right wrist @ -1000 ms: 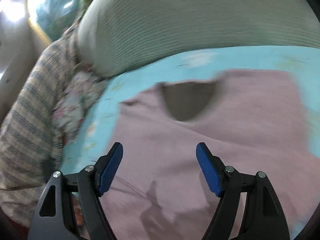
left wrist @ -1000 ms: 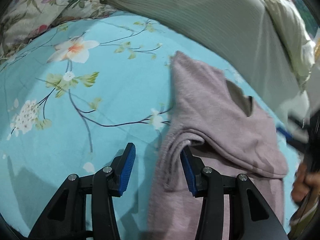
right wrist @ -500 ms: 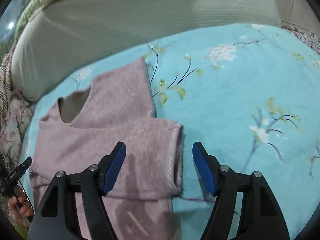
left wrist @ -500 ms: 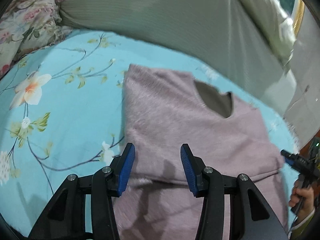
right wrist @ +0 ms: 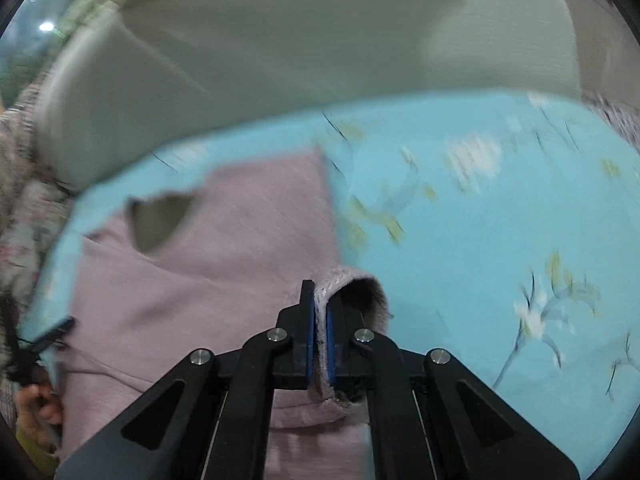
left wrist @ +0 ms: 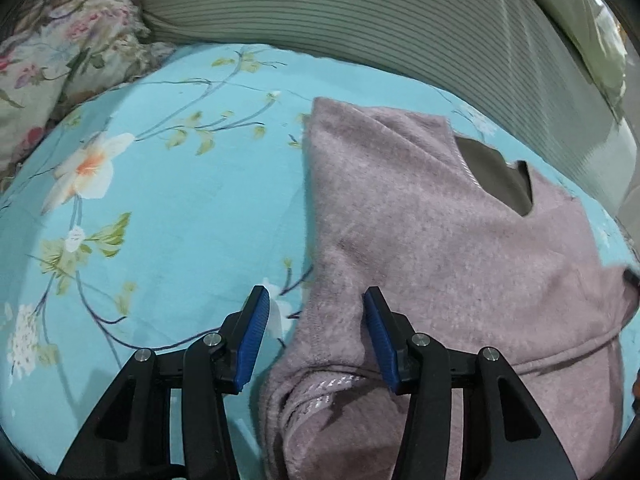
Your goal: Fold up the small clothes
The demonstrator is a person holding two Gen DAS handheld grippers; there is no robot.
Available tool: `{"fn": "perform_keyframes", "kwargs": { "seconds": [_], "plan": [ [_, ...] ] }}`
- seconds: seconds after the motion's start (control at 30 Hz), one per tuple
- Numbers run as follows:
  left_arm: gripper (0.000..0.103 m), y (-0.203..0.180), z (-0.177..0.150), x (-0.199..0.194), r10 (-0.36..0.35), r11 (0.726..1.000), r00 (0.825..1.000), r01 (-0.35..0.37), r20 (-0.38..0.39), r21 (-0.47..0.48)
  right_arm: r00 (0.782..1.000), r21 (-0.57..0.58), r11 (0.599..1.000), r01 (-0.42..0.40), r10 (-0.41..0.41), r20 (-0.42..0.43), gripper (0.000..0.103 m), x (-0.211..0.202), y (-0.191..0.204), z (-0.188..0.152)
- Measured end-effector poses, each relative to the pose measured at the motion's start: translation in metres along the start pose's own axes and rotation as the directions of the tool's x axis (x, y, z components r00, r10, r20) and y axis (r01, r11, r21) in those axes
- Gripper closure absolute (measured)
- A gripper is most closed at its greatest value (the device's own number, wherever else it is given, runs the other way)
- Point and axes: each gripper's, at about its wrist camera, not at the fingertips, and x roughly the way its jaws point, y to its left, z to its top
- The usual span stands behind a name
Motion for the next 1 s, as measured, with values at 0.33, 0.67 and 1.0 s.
{"fn": "perform_keyframes", "kwargs": {
  "seconds": [0.33,0.67,1.0],
  "plan": [
    [0.053,0.007,-0.004,-0.035,0.006,1.000,1.000,-0.006,0.000,-0.010,0.996,0.056,0.997,-0.052,0.048,0.069,0.057,-0.070,-0.031,-0.030],
    [0.035,0.018,-0.083,-0.110,-0.170,0.985,0.982,0.172,-0.089,0.024,0.977,0.010,0.979,-0.202,0.202,-0.070,0.043,-0.099,-0.032,-0.110],
    [0.028,0.040,-0.170,-0.150,-0.343,0.939,0.928,0.339,-0.145,-0.052,0.946,-0.056,0.953,-0.298,0.287,-0.148,0.039,-0.130,-0.040,-0.180]
  ]
}}
